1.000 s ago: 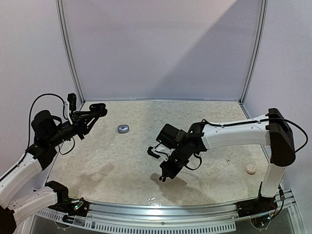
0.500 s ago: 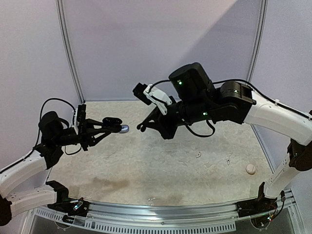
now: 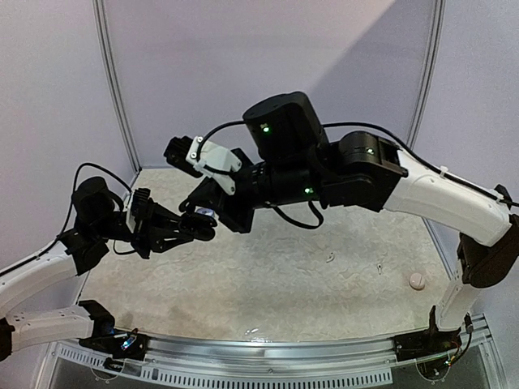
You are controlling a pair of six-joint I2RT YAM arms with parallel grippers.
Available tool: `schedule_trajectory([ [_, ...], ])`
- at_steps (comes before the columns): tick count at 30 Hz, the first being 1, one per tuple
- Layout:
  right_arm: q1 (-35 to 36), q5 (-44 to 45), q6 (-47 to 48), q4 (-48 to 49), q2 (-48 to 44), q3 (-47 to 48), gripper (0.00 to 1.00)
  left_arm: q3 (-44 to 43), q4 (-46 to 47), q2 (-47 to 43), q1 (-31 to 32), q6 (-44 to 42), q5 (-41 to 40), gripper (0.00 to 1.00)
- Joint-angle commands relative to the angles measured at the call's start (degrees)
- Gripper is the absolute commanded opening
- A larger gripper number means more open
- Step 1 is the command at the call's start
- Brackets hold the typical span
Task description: Insert the wireless bluetooth earbuds into the charging case
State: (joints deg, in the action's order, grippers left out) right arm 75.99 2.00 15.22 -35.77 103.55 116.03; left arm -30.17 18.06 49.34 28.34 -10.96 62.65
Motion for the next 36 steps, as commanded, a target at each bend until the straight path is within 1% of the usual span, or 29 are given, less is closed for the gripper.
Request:
schedule_trajectory([
  [1, 0.4, -0.6, 3.8, -1.6, 2.8, 1.9, 0.00, -1.3, -1.7, 0.4, 1.1, 0.2, 0.7, 0.00],
  [12, 0.4, 2.4, 5.0, -4.9, 5.2, 2.2, 0.00, -1.3, -1.9, 0.3, 1.5, 0.5, 0.3, 0.00],
  [22, 0.4, 5.5, 6.0, -4.9, 7.3, 3.2, 0.00, -1.4, -2.0, 0.2, 1.8, 1.2, -0.6, 0.00],
  [27, 0.5, 7.9, 5.1, -5.0, 8.6, 3.6, 0.00, -1.3, -2.6, -0.1, 1.9, 1.9, -2.5, 0.00],
  [36, 0.5, 13.2, 2.2, -4.5, 9.2, 3.5, 0.00, -1.1, -2.9, -0.1, 2.2, 4.4, -8.1, 0.00],
])
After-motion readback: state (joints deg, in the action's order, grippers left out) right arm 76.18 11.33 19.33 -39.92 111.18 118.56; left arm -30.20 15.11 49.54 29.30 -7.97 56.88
